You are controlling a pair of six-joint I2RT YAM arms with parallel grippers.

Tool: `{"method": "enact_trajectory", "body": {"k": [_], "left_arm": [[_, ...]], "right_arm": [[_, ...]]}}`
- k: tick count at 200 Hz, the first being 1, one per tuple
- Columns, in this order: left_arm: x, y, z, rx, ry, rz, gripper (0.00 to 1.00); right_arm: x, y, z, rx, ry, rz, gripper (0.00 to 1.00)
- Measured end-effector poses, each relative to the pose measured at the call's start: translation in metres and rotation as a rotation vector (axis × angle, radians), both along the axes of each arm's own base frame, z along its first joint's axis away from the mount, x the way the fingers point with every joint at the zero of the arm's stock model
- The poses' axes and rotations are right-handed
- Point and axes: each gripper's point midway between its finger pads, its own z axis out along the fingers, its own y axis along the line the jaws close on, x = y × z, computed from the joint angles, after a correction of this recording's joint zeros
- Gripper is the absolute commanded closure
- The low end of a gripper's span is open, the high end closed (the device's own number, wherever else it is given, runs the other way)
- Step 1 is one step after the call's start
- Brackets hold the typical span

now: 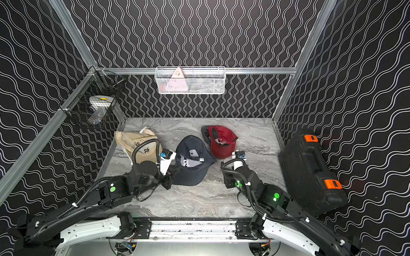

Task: Open the adjustable buckle of the baseball cap
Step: Pick up the baseball cap.

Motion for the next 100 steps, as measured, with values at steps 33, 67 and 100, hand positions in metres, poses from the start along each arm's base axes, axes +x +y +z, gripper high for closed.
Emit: {"method": "enact_trajectory", "body": {"k": [33,67,100], "left_arm": [[-0.003,0.001,0.001,-0.004,0.003,-0.002,1.00],[-0.005,0.001,0.001,-0.004,0.003,-0.006,1.00],[-0.006,0.000,0.001,-0.005,0.006,-0.009,1.00]], "right_arm": [[0.018,0.001,-0.022,0.099,0.092,0.010,0.46],[0.018,0.025,-0.023,0.196,0.125,0.120,0.45],[0.020,0.042,-0.018,0.255,0.128,0.186,0.44]]}}
